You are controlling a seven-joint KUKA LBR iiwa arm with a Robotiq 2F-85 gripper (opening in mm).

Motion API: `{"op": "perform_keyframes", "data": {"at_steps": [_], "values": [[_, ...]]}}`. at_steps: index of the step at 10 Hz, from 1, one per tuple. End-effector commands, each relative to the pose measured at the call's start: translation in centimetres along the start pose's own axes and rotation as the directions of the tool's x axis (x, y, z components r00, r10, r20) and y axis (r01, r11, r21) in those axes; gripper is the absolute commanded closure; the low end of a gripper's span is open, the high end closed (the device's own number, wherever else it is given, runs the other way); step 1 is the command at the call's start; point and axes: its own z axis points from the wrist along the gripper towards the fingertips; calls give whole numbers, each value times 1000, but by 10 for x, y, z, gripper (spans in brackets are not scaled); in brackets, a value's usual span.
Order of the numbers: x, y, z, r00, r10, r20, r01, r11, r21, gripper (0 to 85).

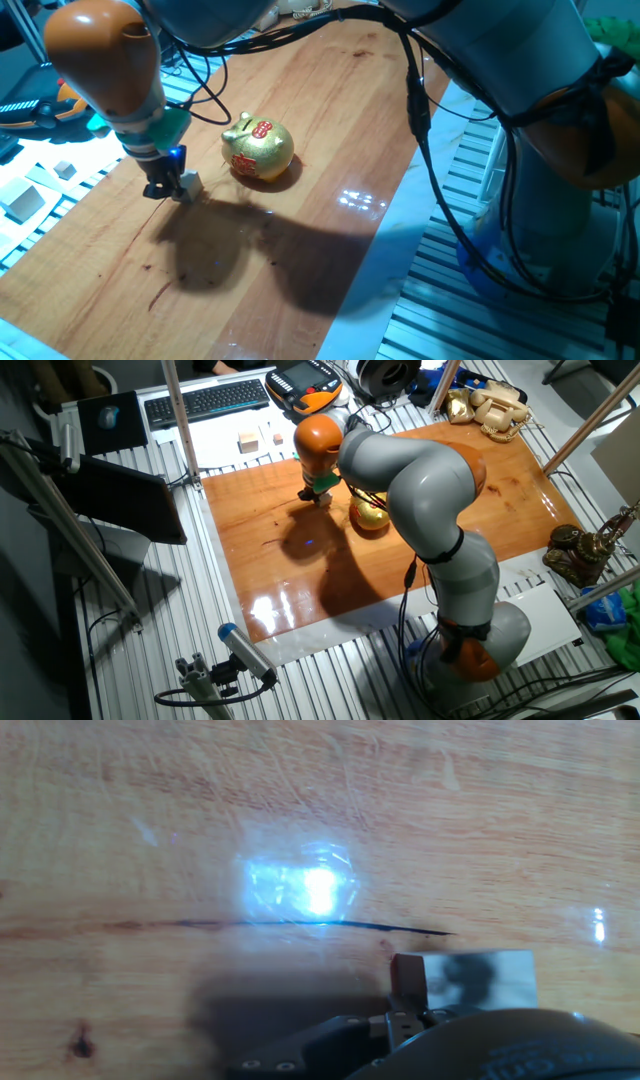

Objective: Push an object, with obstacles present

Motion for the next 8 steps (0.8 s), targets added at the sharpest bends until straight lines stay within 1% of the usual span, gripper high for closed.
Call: {"op": "perform_keyframes", "data": {"at_steps": [1,5,8], "values": [[0,-3,0,1000,-4,1,4,1000,-1,850],[1,-18,0,999,-39,0,39,999,-2,850],[2,-28,3,999,-54,4,54,999,-6,850]]}}
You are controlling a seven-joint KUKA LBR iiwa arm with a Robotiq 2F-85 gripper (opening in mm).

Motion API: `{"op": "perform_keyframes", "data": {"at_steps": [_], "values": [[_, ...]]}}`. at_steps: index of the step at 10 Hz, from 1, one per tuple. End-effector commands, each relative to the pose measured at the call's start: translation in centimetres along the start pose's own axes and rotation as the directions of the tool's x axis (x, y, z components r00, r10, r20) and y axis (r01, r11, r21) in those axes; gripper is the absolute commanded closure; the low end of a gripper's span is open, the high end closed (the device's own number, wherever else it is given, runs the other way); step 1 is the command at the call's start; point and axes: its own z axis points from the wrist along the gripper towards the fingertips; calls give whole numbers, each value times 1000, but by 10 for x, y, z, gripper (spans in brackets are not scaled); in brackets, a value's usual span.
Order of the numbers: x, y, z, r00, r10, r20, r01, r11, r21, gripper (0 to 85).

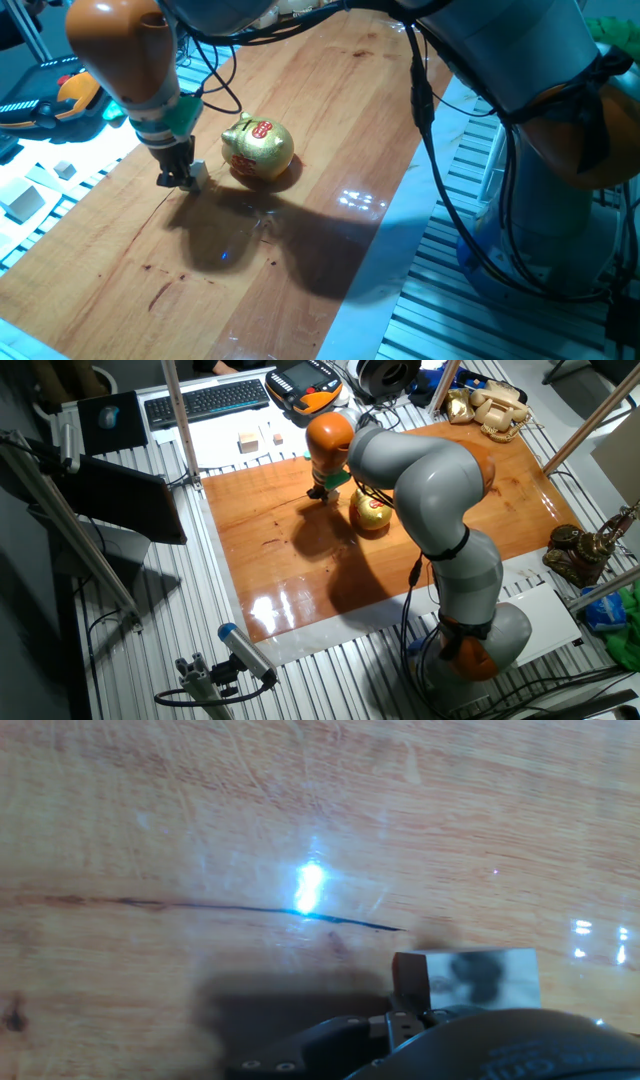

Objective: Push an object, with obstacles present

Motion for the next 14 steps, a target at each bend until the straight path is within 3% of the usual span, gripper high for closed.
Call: {"op": "perform_keyframes", "data": {"at_steps": [1,6,10,13,14], "values": [[0,-3,0,1000,-3,0,3,1000,2,850],[3,-12,1,1000,-13,3,13,1000,7,850],[3,-21,-1,1000,24,2,-24,1000,-7,850],[7,-33,-1,997,79,-6,-79,997,18,850],[9,-35,2,994,106,-6,-105,994,13,850]]}}
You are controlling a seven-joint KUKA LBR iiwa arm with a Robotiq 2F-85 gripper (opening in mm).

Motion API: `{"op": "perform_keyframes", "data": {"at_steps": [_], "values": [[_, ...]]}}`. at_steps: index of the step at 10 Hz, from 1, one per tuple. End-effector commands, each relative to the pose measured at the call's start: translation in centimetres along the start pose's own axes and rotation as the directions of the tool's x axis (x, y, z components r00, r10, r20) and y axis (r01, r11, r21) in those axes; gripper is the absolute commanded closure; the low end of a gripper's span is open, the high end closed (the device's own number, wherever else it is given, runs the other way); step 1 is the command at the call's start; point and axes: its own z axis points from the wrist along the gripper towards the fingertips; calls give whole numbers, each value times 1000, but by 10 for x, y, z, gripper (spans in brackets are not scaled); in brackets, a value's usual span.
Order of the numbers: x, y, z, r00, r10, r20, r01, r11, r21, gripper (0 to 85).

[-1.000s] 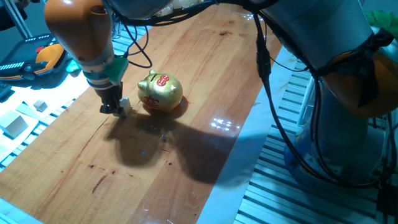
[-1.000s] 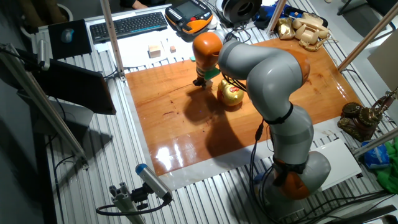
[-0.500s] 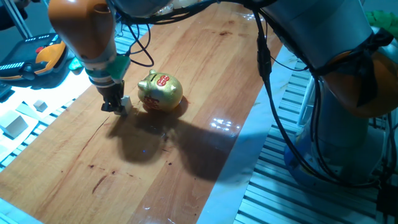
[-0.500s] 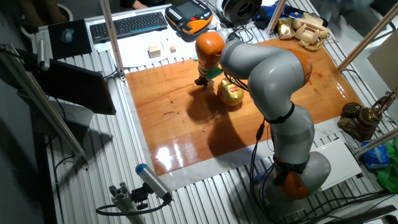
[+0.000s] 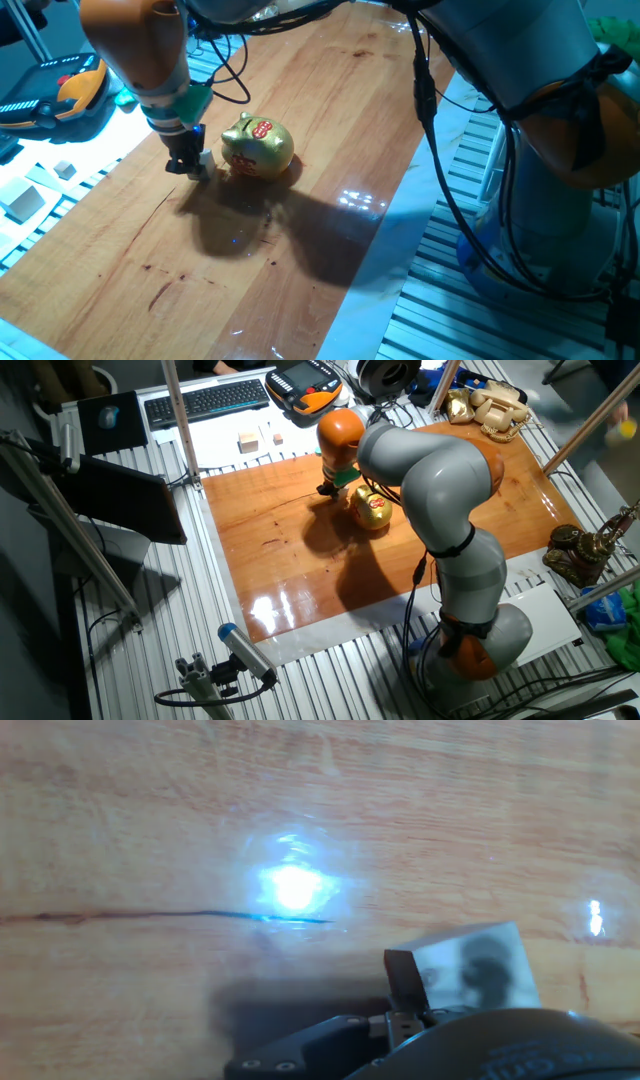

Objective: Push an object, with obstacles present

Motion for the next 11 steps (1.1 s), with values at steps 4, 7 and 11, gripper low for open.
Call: {"op": "perform_keyframes", "data": {"at_steps": [4,7,11], "values": [[2,-10,3,998,67,-5,-67,998,0,850],[-5,-3,1,988,151,-14,-152,987,-51,850],[-9,-1,3,996,87,-2,-87,996,6,850]]}}
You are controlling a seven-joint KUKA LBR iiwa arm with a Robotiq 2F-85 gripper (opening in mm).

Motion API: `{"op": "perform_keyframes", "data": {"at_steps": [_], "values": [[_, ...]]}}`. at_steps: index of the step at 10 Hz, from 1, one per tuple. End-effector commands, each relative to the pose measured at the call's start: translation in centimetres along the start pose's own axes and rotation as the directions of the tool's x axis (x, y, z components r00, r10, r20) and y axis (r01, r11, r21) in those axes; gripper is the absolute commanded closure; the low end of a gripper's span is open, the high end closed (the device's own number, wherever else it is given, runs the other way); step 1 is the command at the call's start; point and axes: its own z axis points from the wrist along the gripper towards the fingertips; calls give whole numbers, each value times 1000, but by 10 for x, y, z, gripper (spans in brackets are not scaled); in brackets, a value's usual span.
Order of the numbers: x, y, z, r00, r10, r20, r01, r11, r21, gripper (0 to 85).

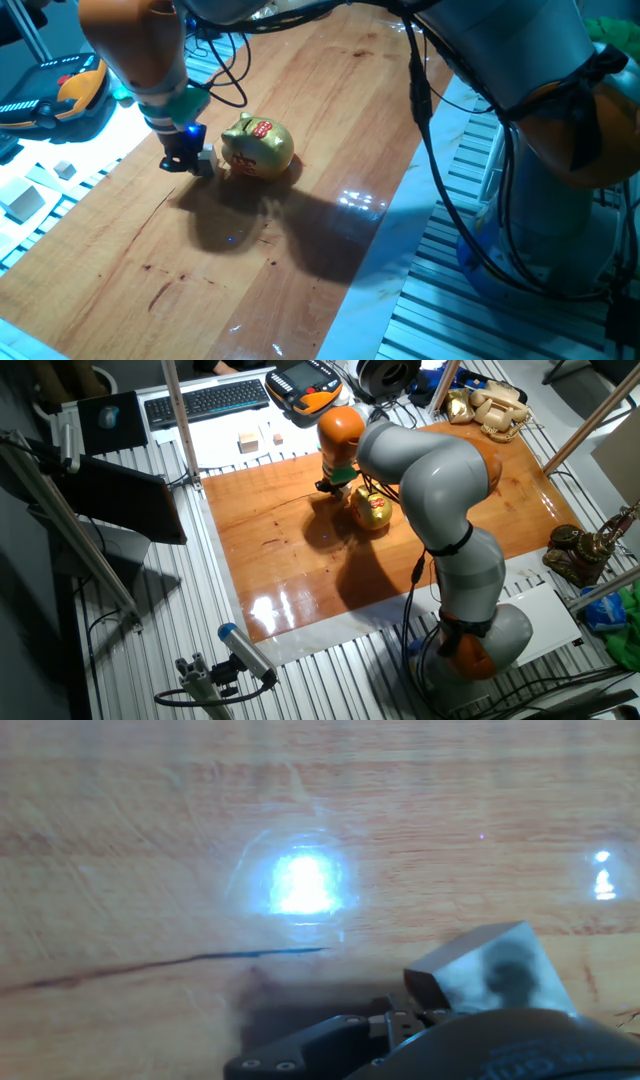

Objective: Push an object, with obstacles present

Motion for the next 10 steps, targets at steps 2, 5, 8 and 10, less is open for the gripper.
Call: {"op": "perform_keyframes", "data": {"at_steps": [2,5,8,10], "values": [[1,-3,0,1000,-32,0,32,999,7,850],[2,-4,-3,1000,-30,-9,29,999,-27,850],[1,-2,-3,999,-36,-11,36,999,-40,850],[1,-2,-3,999,-40,-11,40,998,-43,850]]}}
